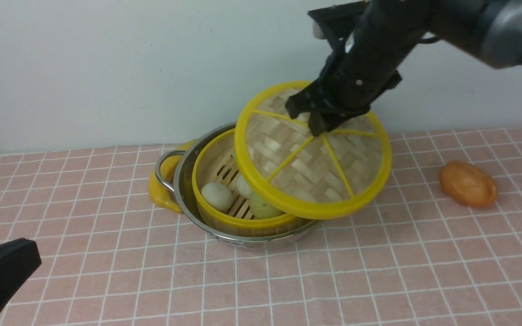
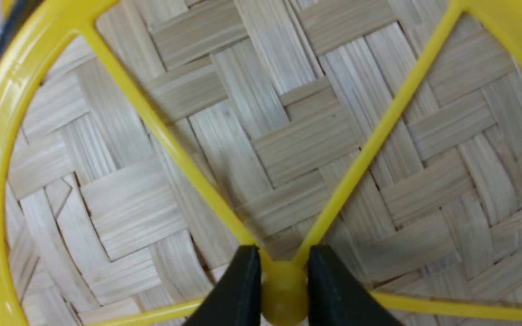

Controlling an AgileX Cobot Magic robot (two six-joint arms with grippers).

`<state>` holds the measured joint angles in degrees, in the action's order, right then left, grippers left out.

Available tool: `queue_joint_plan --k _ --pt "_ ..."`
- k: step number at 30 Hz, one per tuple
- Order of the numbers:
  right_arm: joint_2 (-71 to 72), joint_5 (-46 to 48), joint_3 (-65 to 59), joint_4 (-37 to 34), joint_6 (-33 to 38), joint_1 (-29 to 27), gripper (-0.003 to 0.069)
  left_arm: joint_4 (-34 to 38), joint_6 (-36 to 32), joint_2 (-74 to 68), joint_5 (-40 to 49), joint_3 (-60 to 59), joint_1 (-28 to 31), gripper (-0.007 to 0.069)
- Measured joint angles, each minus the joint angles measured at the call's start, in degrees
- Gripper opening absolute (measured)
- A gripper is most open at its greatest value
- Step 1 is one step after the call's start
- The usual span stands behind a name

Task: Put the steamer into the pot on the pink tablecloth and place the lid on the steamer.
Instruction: 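Place the bamboo steamer lid onto the steamer basket in the pot with the right gripper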

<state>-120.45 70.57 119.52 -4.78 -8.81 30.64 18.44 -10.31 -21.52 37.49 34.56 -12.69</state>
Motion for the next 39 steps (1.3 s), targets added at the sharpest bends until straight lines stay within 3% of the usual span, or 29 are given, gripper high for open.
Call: queue_joint_plan --k 11,39 --pt "-12.48 0.16 15.17 0.43 1.07 3.54 0.0145 0.00 0.00 0.00 0.39 0.00 0.00 -0.0022" --pt "-15.97 -0.87 16.02 -1.55 6.44 3.54 0.0145 -1.19 -0.29 0.00 0.61 -0.10 0.00 -0.0022"
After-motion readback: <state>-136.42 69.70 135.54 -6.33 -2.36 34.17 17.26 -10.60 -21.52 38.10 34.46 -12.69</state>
